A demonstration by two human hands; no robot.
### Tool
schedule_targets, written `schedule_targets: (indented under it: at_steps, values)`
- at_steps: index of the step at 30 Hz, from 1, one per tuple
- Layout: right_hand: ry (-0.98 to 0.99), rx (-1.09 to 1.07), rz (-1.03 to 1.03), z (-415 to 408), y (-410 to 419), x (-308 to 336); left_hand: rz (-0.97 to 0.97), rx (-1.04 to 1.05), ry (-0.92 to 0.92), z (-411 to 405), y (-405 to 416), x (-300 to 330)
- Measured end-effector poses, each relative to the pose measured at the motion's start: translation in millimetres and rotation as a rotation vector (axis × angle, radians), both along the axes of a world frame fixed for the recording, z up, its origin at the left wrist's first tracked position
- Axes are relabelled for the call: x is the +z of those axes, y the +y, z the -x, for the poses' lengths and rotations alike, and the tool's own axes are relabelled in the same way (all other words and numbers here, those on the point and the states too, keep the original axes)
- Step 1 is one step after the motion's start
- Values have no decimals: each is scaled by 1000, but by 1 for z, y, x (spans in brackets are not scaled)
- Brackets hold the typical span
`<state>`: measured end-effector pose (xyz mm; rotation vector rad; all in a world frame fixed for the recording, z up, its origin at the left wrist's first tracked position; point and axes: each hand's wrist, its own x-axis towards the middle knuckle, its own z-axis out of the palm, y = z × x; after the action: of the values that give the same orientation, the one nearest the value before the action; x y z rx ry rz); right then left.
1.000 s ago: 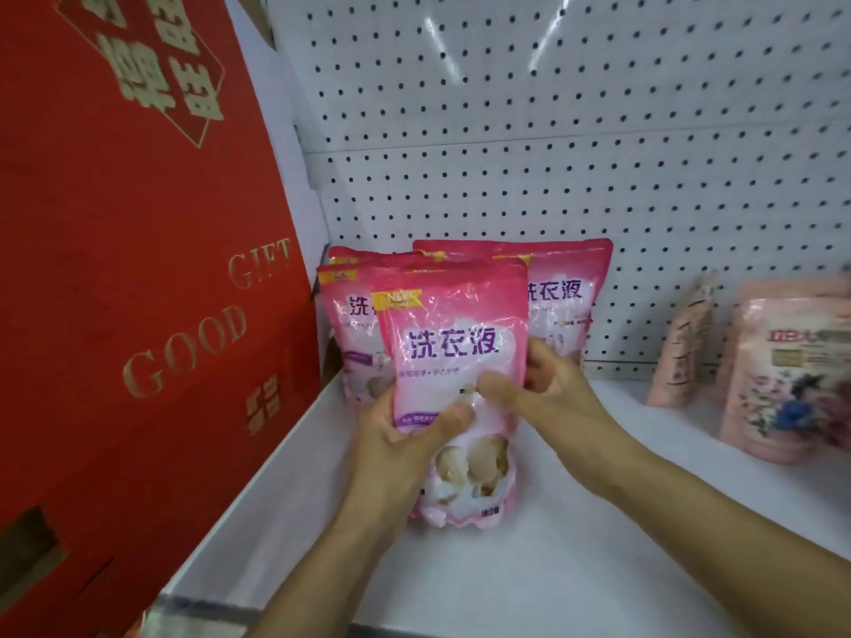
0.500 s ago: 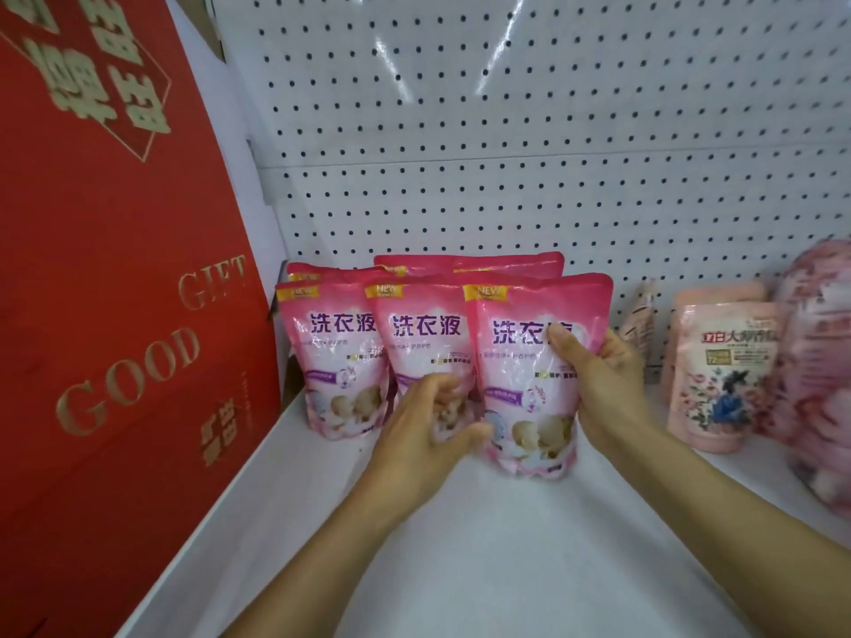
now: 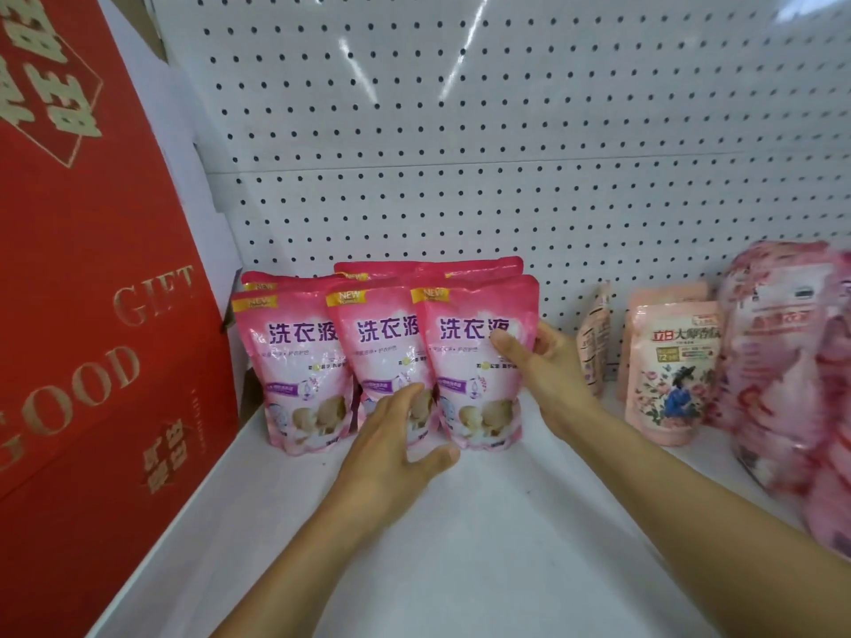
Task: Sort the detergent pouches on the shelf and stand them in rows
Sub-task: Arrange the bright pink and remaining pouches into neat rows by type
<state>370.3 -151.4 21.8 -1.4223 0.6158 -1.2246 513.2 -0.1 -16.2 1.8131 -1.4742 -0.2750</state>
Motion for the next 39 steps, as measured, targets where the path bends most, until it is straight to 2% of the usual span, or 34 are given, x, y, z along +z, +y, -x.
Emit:
schedule_targets:
  at_steps: [3, 6, 9, 11, 14, 16, 18, 21, 23, 24, 26, 28, 32, 35, 39]
  values:
    - [74, -71, 90, 21, 3, -1, 84, -21, -48, 14, -1, 3]
    - [118, -192, 163, 51, 12, -5, 139, -143, 43, 42, -15, 9]
    - [158, -321, 295, 83, 22, -11, 110, -328, 59, 81, -41, 17]
    - [263, -417, 406, 103, 25, -9, 87, -368, 37, 105, -66, 24]
    - [532, -644, 663, 127, 17, 13, 31, -271, 75, 132, -104, 41]
    - [779, -715, 763, 132, 7, 35, -24, -232, 158, 139, -127, 46]
    - [1070, -696, 764, 130, -3, 52, -37, -233, 251, 135, -155, 38]
    - [1465, -668, 788, 123, -18, 64, -22, -300, 338, 109, -222, -10]
    - [1598, -689, 804, 121, -25, 66, -36, -314, 373, 111, -208, -4]
    - [1635, -701, 813, 120, -27, 67, -25, -320, 389, 121, -175, 16]
    - [1661, -715, 860, 120, -26, 70, -44, -330, 370, 134, -119, 43]
    - [1623, -681, 918, 121, -20, 72, -58, -318, 313, 135, -90, 44]
    - [1468, -446, 836, 128, 2, 77, 27, -235, 219, 116, -56, 31]
    - [1318, -350, 725, 127, 24, 81, 102, -156, 308, 96, -40, 26]
    - [1089, -365, 617, 128, 42, 70, 275, -66, 440, 80, -26, 20]
